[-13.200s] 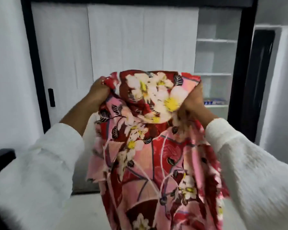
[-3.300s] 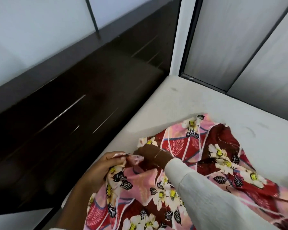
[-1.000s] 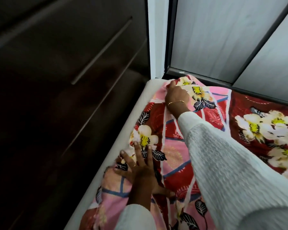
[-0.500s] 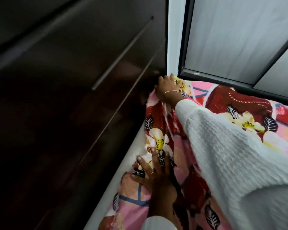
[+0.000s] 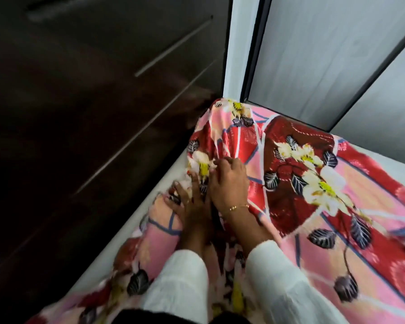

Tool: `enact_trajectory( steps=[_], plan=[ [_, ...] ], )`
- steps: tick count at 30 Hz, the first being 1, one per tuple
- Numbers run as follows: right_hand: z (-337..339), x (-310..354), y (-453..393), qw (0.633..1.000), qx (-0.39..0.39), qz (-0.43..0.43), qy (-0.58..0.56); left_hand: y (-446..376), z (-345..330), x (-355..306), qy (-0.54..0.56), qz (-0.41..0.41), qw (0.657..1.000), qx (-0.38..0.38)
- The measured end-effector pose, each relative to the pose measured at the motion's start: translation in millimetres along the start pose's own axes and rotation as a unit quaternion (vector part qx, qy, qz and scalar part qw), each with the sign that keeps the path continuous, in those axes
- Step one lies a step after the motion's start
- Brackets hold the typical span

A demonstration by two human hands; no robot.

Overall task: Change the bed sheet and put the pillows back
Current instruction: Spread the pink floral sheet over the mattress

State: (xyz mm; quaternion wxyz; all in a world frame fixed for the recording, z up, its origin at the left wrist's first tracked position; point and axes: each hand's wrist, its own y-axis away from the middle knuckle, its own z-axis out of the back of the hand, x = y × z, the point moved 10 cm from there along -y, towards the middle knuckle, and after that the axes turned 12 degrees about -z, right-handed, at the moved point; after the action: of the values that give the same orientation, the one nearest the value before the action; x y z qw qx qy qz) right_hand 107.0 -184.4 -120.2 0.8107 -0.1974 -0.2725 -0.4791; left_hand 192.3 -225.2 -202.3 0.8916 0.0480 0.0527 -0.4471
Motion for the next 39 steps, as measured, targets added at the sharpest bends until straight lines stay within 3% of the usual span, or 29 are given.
enact_trajectory(
  steps=[1, 4, 6, 8, 10, 14, 16, 19, 22, 24, 26, 29, 32, 37, 39],
  plan=[
    [3.3, -3.5, 16.9, 1.000, -0.002, -0.002, 0.011, 5.8, 19.6, 3.6, -0.031, 0.004, 0.997, -0.068],
    [12.1, -13.4, 66.5, 0.994, 0.016, -0.012, 0.109, 39.7, 42.3, 0.8, 0.067, -0.022, 0.994, -0.080],
    [17.2, -11.2, 92.8, 0.987, 0.029, -0.007, 0.156, 70.8, 61.0, 32.0, 0.055, 0.055, 0.988, -0.136],
    [14.9, -6.5, 118.9, 0.984, 0.036, 0.016, 0.174, 109.9, 64.1, 73.3, 0.036, 0.125, 0.987, -0.099],
    [8.9, 1.9, 137.2, 0.980, 0.056, 0.033, 0.188, 129.4, 64.8, 86.5, 0.024, 0.128, 0.991, -0.021],
    [-42.5, 8.6, 169.4, 0.948, 0.278, -0.012, 0.154, 127.9, 83.3, 115.0, 0.035, 0.168, 0.985, -0.006],
    [-59.0, 27.5, 177.2, 0.945, 0.299, 0.002, 0.128, 141.2, 96.5, 140.7, 0.052, 0.240, 0.968, -0.044],
    [-82.1, 72.6, 189.8, 0.941, 0.317, 0.089, 0.073, 166.9, 114.4, 170.5, 0.076, 0.297, 0.945, -0.110],
    [-101.6, 85.4, 202.5, 0.923, 0.316, 0.136, 0.174, 188.7, 104.4, 177.5, 0.054, 0.266, 0.960, -0.071],
    [-96.3, 86.1, 199.3, 0.935, 0.242, 0.144, 0.215, 203.7, 93.9, 173.8, 0.041, 0.213, 0.974, -0.072],
    [-83.3, 89.5, 197.1, 0.961, 0.170, 0.124, 0.181, 224.4, 75.7, 177.8, 0.019, 0.178, 0.983, -0.046],
    [-100.0, 77.0, 212.4, 0.940, 0.278, 0.058, 0.187, 242.8, 65.1, 181.8, 0.014, 0.102, 0.992, -0.068],
    [-118.0, 91.4, 223.6, 0.924, 0.299, 0.091, 0.220, 244.7, 95.6, 171.1, -0.030, -0.014, 0.990, -0.137],
    [-128.6, 149.0, 237.0, 0.948, 0.306, 0.074, -0.057, 266.4, 144.0, 180.9, -0.168, -0.034, 0.952, -0.252],
    [-136.1, 153.8, 251.1, 0.937, 0.338, 0.062, -0.062, 280.2, 136.8, 172.2, -0.177, -0.086, 0.947, -0.255]
  ],
)
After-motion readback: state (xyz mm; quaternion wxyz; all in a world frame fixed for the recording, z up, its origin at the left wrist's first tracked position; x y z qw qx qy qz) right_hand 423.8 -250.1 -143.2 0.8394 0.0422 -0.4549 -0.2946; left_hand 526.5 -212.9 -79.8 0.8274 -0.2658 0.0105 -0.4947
